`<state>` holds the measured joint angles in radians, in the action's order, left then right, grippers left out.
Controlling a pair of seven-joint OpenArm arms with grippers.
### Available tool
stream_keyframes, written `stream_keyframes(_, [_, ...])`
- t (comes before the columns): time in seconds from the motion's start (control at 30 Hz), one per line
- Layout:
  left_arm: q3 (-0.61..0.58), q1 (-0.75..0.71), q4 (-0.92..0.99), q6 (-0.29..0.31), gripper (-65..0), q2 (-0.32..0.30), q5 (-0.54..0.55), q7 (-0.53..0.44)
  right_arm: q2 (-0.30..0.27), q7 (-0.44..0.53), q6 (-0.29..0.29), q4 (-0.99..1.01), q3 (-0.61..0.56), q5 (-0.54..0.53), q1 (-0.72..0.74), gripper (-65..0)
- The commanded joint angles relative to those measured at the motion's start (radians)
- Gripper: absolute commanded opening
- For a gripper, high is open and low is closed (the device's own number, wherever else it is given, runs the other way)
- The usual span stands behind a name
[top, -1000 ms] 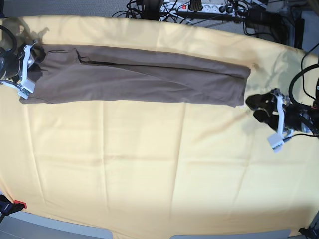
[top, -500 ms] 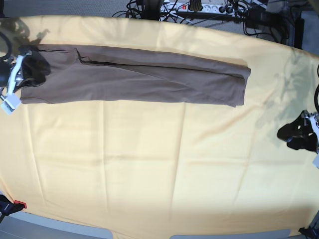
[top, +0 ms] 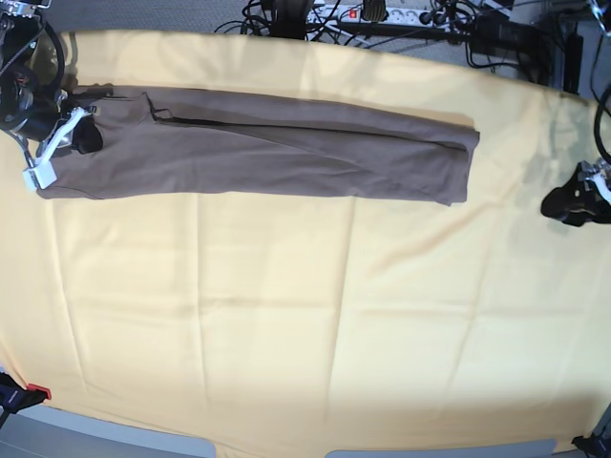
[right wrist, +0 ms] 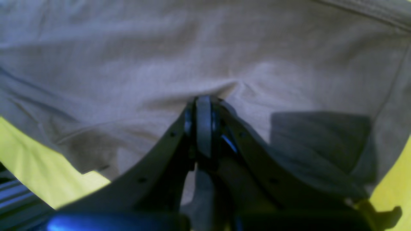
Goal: Fold the T-shirt properly
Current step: 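Move the left gripper to the hem end of the folded strip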
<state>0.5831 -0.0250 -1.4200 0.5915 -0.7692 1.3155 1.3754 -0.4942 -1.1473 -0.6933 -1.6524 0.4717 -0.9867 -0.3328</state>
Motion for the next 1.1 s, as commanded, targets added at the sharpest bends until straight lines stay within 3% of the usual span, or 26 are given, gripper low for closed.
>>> stream_keyframes(0.0, [0.008,-0.014,-0.011,0.003,-27.1,-0.005,-0.002,-0.023,-0.018,0.005,-0.005,-0.008,0.007,-0.004,0.005,-65.0])
stream_keyframes(0.2, [0.008,-0.106,-0.011,0.003,-27.0,0.134,-0.037,-0.071,-0.019,0.003,-0.005,-0.008,0.007,-0.008,0.006,-65.0])
stream_keyframes(0.4, [-0.011,-0.117,-0.011,0.003,-27.0,0.222,-0.051,-0.069,-0.022,0.003,-0.005,-0.008,0.007,-0.008,0.011,-65.0])
stream_keyframes(0.67, [-0.185,-0.118,-0.011,0.014,-27.0,0.240,-0.051,-0.089,-0.022,0.003,-0.005,-0.008,0.007,-0.011,0.011,-65.0])
stream_keyframes(0.87, [-0.224,-0.118,-0.011,0.014,-28.3,0.240,-0.047,-0.090,-0.022,0.003,-0.005,-0.008,0.007,-0.010,0.011,-65.0])
stream_keyframes(0.93, [-0.224,-0.113,-0.011,0.014,-36.4,0.240,-0.048,-0.089,-0.022,0.002,-0.005,-0.008,0.007,-0.010,0.011,-65.0])
stream_keyframes(1.03, [-0.221,-0.104,-0.011,0.014,-65.0,0.240,-0.052,-0.089,-0.022,0.003,-0.005,-0.008,0.007,-0.011,0.011,-65.0])
stream_keyframes(1.07, [-0.220,-0.101,-0.011,0.014,-65.0,0.240,-0.055,-0.089,-0.022,0.003,-0.005,-0.008,0.007,-0.011,0.011,-65.0])
